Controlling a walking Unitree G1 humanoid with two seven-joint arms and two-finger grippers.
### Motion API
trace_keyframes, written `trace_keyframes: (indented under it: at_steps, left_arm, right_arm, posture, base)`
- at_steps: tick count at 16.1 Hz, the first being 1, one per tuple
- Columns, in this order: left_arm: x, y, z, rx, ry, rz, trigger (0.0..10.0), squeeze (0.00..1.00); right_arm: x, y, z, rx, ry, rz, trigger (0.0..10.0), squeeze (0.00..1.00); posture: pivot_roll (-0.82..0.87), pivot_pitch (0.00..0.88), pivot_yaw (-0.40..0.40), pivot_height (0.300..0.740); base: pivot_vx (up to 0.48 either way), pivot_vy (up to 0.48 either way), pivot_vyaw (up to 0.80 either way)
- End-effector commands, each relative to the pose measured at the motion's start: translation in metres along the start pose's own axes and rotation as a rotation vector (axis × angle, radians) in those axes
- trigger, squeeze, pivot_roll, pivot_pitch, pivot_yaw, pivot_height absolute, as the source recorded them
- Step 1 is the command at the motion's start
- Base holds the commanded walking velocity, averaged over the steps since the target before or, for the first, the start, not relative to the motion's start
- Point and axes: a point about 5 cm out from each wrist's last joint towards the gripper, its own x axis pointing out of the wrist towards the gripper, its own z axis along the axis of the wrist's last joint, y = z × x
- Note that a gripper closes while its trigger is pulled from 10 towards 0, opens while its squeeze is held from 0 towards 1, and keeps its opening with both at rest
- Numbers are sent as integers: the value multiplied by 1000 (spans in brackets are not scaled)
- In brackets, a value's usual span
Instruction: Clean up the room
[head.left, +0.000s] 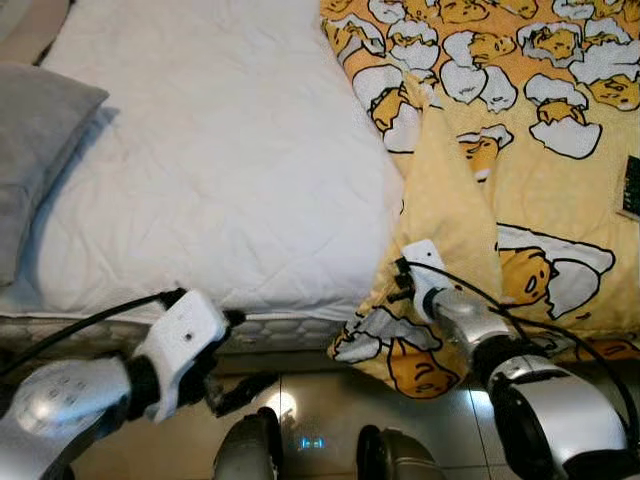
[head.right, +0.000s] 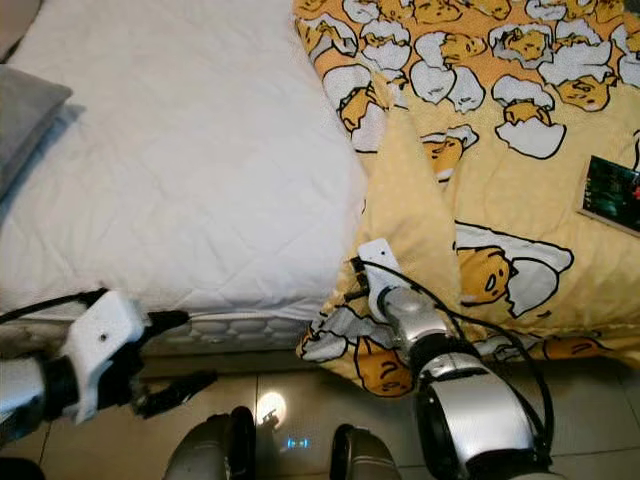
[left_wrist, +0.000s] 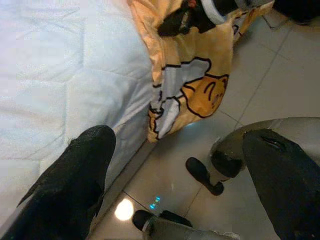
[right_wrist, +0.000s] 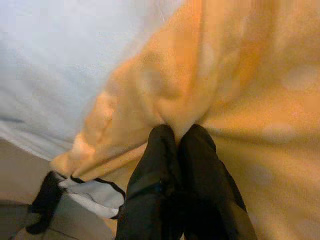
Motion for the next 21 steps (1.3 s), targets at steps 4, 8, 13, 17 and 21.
trace_keyframes:
  at_steps: [4, 8, 13, 17, 21]
  left_arm:
    - [19, 10, -3, 25, -13, -23, 10000, 0]
    - [30, 15, 1, 49, -34, -47, 10000, 0]
    - [32, 20, -1, 63, -31, -30, 10000, 0]
    - [34, 23, 0, 64, -33, -9, 10000, 0]
    - [34, 25, 1, 61, -39, 23, 10000, 0]
  right_arm:
    - [-7, 14, -15, 11, -48, 289, 0, 0]
    - [-21, 46, -31, -77, -56, 705, 0, 0]
    - [-13, 25, -23, -54, -83, 378, 10000, 1000]
    - [-3, 19, -5, 14, -86, 198, 10000, 1000]
    - [1, 19, 9, 30, -94, 127, 10000, 1000]
  posture:
    - [54, 72, 20, 740]
    - [35, 68, 36, 740]
    - [43, 76, 42, 740]
    - [55, 85, 45, 740]
    - [63, 83, 40, 740]
  base:
    - [0, 0, 0]
    - [0, 0, 0]
    - [0, 0, 0]
    - [0, 0, 0]
    - [0, 0, 0]
